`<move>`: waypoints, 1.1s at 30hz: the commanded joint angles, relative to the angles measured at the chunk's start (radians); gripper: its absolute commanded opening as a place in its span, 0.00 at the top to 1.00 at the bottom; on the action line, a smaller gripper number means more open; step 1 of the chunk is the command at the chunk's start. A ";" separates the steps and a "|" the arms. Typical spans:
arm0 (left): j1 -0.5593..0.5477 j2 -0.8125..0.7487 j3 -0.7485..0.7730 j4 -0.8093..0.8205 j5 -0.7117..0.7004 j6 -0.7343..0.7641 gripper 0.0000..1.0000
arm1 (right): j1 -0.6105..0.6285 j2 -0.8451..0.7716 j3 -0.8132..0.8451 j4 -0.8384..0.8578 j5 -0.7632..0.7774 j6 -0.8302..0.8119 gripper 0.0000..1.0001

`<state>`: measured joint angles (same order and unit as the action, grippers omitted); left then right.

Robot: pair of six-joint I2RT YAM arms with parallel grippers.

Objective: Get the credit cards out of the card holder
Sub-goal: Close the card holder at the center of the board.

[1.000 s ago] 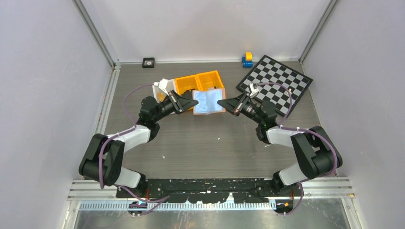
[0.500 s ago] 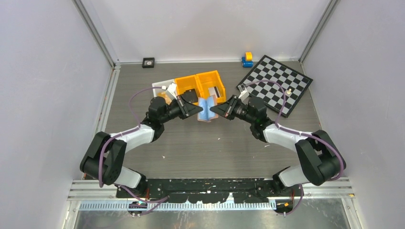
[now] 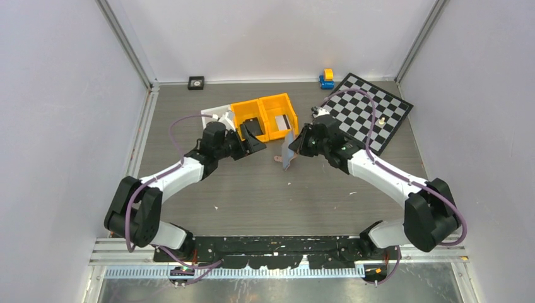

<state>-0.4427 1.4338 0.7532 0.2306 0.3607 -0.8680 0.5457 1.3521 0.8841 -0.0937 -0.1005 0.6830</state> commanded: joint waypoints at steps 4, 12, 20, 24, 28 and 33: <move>0.018 -0.110 0.012 -0.094 -0.122 0.083 0.30 | 0.100 0.147 0.188 -0.279 0.221 -0.152 0.98; 0.030 -0.113 0.015 -0.093 -0.096 0.085 0.31 | 0.146 0.272 0.254 -0.343 0.413 -0.199 0.94; 0.045 -0.129 0.002 -0.088 -0.093 0.073 0.32 | 0.212 0.364 0.320 -0.384 0.451 -0.240 0.68; 0.054 -0.135 -0.014 -0.059 -0.087 0.057 0.33 | 0.229 0.337 0.289 -0.332 0.389 -0.245 0.54; 0.059 -0.126 -0.010 -0.062 -0.078 0.053 0.33 | 0.234 0.293 0.247 -0.258 0.311 -0.249 0.53; 0.066 -0.127 -0.011 -0.062 -0.069 0.049 0.34 | 0.247 0.315 0.250 -0.222 0.206 -0.264 0.53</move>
<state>-0.3862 1.3273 0.7452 0.1383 0.2752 -0.8112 0.7807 1.6947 1.1248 -0.3912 0.1940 0.4408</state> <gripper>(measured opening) 0.663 0.472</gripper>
